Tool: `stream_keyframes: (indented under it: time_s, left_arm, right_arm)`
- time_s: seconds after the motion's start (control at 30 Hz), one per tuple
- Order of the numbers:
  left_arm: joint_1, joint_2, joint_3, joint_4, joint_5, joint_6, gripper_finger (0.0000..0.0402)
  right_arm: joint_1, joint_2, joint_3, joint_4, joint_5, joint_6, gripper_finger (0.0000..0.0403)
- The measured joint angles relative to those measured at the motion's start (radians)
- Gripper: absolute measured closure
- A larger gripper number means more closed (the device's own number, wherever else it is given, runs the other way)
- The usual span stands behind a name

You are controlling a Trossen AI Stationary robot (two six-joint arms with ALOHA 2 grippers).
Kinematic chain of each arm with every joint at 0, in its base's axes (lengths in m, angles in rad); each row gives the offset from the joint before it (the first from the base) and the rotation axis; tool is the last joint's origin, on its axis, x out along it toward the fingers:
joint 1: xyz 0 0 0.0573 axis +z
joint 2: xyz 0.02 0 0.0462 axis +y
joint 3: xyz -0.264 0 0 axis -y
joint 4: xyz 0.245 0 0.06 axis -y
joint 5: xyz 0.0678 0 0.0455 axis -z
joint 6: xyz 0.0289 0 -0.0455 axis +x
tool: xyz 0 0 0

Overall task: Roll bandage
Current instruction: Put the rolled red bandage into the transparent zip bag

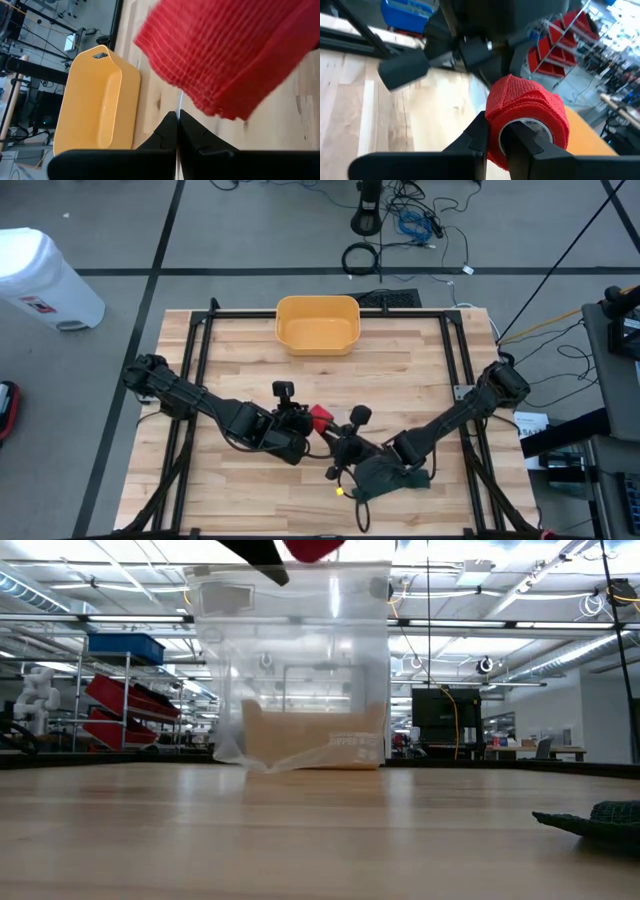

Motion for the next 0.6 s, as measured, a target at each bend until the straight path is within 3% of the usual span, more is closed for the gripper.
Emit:
stream_keyframes:
  time_s: [0.17,0.6]
  left_arm:
    - [0.0,0.0,0.0,0.0,0.0,0.0,0.04]
    - [0.0,0.0,0.0,0.003,0.001,0.006,0.04]
  right_arm:
    - [-0.016,0.003,0.0,-0.062,-0.034,0.072,0.0367]
    - [-0.043,0.006,0.0,-0.085,-0.052,-0.001,0.0367]
